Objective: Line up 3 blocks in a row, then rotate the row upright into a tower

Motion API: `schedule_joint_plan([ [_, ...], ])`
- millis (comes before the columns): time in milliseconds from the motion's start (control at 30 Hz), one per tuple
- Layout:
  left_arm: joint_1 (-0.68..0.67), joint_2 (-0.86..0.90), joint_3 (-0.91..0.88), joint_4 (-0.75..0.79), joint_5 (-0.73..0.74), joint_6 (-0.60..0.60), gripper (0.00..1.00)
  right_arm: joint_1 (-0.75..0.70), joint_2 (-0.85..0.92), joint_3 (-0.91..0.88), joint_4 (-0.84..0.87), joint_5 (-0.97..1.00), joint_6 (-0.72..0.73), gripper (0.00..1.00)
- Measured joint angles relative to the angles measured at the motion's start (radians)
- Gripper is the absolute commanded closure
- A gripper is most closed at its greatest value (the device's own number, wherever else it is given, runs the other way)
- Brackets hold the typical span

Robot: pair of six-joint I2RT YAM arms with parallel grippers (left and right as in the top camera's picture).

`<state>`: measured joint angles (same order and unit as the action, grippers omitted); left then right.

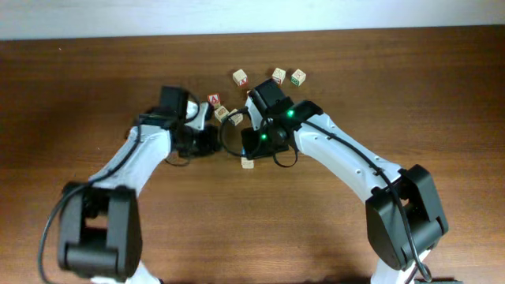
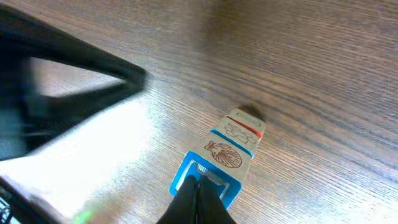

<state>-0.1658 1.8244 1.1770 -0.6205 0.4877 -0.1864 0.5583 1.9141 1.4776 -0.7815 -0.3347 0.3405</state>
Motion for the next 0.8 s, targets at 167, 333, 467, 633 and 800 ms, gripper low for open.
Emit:
schedule_joint_plan([
  [167, 0.008, -0.096, 0.017, -0.001, -0.068, 0.007, 1.0, -0.01, 0.0, 0.027, -0.05, 0.006, -0.004, 0.95],
  [333, 0.008, -0.096, 0.017, -0.001, -0.085, 0.01, 1.0, -0.01, 0.0, 0.031, -0.051, 0.01, -0.003, 0.91],
  [467, 0.008, -0.096, 0.017, -0.001, -0.101, 0.01, 1.0, -0.01, 0.0, 0.032, -0.053, 0.01, -0.005, 0.92],
  [633, 0.022, -0.101, 0.058, -0.077, -0.108, 0.038, 1.0, -0.016, 0.002, 0.167, -0.179, 0.017, -0.037, 0.84],
  [800, 0.076, -0.292, 0.224, -0.188, -0.203, 0.108, 0.21, -0.083, -0.076, 0.401, -0.394, 0.047, -0.086, 0.64],
])
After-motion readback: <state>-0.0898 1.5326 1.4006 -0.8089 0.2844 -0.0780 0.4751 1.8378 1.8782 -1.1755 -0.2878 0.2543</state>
